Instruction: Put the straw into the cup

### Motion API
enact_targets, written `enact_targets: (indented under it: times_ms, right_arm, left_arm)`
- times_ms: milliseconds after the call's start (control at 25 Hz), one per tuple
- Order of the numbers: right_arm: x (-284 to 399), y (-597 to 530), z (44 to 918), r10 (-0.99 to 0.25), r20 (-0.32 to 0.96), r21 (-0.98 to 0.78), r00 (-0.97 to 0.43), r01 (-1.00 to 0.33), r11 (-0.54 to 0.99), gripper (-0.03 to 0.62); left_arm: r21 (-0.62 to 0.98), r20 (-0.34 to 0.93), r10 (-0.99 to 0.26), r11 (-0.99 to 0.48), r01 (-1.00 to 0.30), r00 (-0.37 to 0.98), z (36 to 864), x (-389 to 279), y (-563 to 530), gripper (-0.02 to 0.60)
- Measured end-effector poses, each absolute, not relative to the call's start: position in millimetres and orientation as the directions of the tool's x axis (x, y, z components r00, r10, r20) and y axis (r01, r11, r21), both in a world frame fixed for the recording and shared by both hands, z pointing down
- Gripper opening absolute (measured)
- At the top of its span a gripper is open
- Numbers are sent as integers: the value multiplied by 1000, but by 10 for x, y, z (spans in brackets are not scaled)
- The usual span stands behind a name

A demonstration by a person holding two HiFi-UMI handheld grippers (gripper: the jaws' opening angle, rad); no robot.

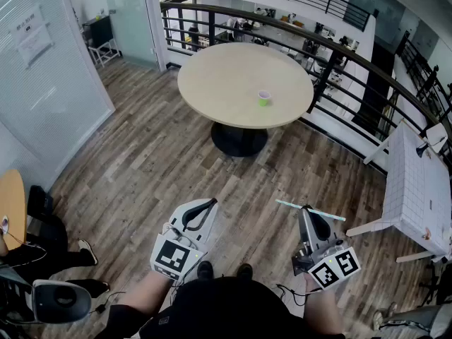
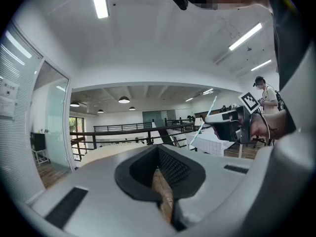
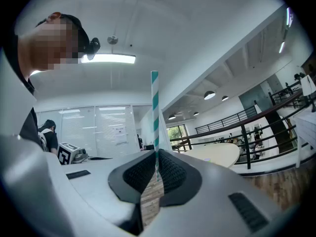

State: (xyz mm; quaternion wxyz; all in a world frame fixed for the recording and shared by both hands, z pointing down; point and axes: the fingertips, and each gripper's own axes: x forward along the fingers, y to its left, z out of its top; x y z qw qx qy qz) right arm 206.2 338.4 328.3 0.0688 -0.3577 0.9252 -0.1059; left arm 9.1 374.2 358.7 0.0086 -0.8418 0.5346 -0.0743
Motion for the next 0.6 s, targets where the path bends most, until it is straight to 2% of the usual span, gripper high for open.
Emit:
enact_targets:
  times_ms: [600]
  right_arm:
    - [2244,3317,3313,-649,-71,-308,-757,-602,736,35]
  left_arm:
    - [-92,125,-916,-394,-914,382,3649,234,3704,6]
